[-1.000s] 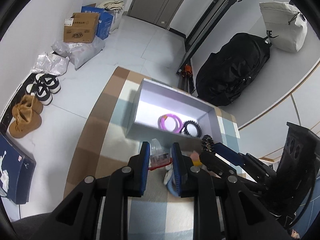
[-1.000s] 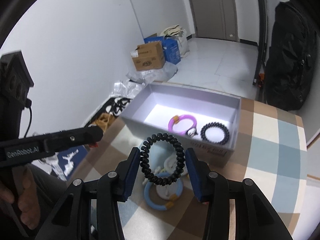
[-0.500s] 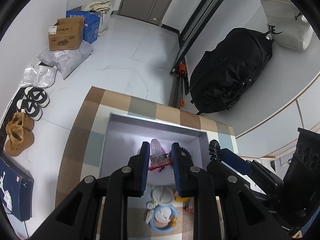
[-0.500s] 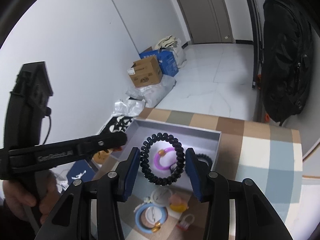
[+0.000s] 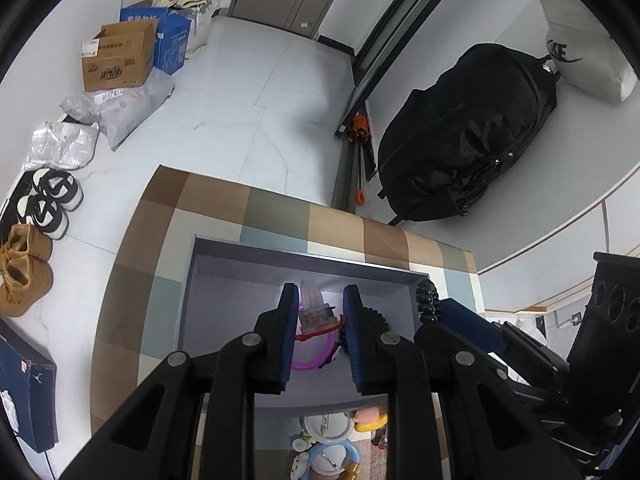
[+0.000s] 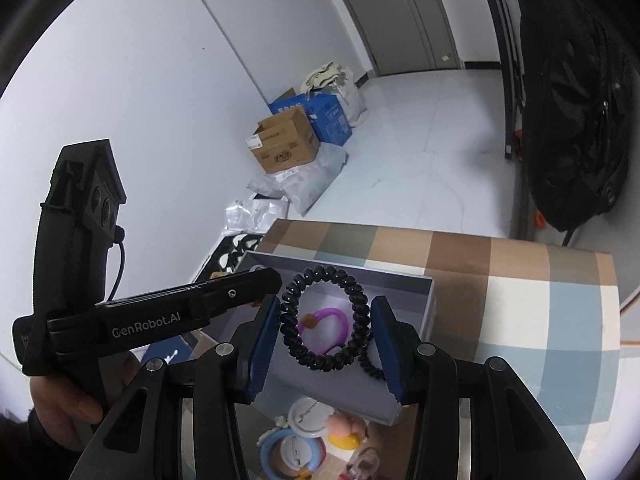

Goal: Organize jewelry
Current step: 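Carry pacifier and bead bracelet into the silver box and open both grippers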

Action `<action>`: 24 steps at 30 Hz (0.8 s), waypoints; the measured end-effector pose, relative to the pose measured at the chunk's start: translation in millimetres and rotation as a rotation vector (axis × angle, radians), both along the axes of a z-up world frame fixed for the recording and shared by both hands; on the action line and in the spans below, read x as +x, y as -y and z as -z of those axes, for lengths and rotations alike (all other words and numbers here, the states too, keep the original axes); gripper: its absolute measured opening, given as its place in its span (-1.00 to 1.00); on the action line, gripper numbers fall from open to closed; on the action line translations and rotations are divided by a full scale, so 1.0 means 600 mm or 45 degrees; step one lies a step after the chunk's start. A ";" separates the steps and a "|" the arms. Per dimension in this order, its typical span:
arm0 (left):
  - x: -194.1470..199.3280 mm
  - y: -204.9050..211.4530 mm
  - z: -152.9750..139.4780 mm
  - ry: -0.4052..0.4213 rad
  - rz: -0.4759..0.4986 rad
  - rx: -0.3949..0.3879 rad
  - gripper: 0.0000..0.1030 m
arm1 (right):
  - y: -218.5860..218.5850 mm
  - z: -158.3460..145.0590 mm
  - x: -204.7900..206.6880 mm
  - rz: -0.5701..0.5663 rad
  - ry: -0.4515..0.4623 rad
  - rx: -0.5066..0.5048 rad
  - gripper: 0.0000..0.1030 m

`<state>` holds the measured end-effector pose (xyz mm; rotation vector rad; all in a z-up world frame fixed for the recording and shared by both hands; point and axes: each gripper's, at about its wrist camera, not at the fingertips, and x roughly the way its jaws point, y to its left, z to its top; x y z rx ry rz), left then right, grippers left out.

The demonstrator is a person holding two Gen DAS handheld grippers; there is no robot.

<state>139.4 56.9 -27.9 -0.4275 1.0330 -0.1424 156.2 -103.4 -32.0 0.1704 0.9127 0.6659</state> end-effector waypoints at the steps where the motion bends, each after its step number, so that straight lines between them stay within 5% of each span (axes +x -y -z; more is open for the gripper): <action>1: 0.002 0.001 0.001 -0.005 0.000 -0.005 -0.67 | 0.000 0.001 0.003 0.004 -0.008 0.000 -0.12; 11: 0.017 -0.001 0.001 0.016 0.029 -0.125 -0.56 | -0.005 0.010 0.012 0.023 -0.034 -0.017 -0.06; 15: 0.017 -0.014 0.006 0.016 -0.008 -0.234 0.22 | -0.006 0.006 0.007 0.029 0.011 -0.040 0.23; 21: 0.012 -0.027 0.001 0.025 -0.035 -0.320 0.27 | -0.002 -0.005 -0.003 0.042 0.073 -0.073 0.69; 24: 0.010 -0.020 -0.006 0.041 -0.034 -0.281 0.27 | 0.002 -0.007 -0.003 0.046 0.065 -0.068 0.73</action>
